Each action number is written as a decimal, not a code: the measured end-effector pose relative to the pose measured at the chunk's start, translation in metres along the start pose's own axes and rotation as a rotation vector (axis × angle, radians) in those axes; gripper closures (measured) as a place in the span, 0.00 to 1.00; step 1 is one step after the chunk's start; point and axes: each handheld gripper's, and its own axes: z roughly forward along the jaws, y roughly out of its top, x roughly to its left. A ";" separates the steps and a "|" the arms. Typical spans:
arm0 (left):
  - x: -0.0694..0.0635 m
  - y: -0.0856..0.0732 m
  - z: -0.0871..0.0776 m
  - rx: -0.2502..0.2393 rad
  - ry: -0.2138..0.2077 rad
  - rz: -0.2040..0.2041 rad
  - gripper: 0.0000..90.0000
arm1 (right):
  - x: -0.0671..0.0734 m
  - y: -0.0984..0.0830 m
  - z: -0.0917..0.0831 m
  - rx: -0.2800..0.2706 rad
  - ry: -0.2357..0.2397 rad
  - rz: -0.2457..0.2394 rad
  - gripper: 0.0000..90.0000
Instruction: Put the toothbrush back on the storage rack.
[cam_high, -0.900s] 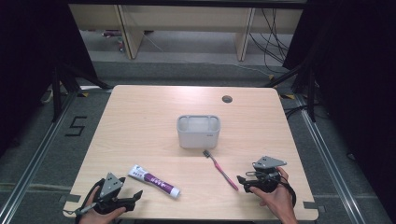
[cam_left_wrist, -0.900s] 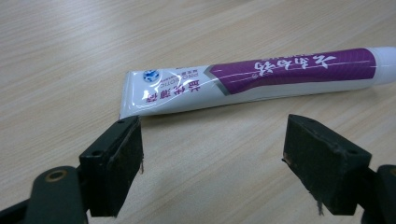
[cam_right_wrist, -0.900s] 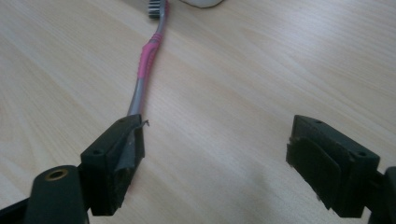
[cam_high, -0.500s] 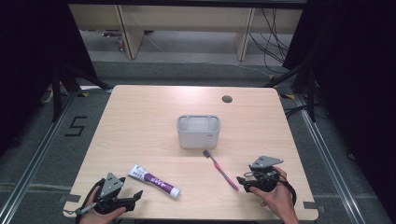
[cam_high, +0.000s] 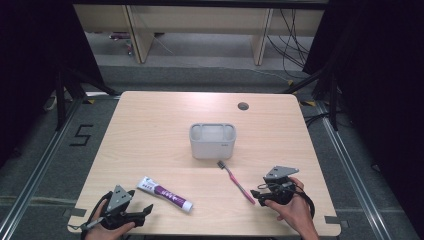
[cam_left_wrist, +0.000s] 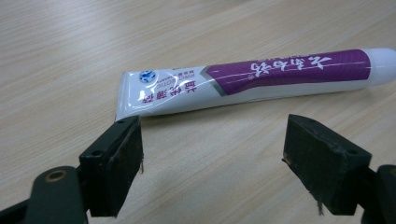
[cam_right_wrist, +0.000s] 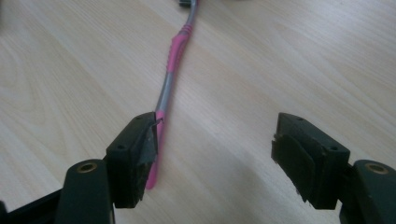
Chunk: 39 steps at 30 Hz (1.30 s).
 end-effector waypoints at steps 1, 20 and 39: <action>0.000 0.000 0.000 -0.005 -0.001 0.000 0.21 | 0.000 0.001 -0.001 0.011 0.004 -0.003 0.35; 0.002 0.000 0.001 0.024 0.017 0.023 0.21 | 0.005 0.020 0.003 0.025 0.023 -0.025 0.48; 0.001 0.001 0.001 0.030 0.011 0.020 0.21 | 0.001 0.038 0.015 0.070 0.046 -0.091 0.53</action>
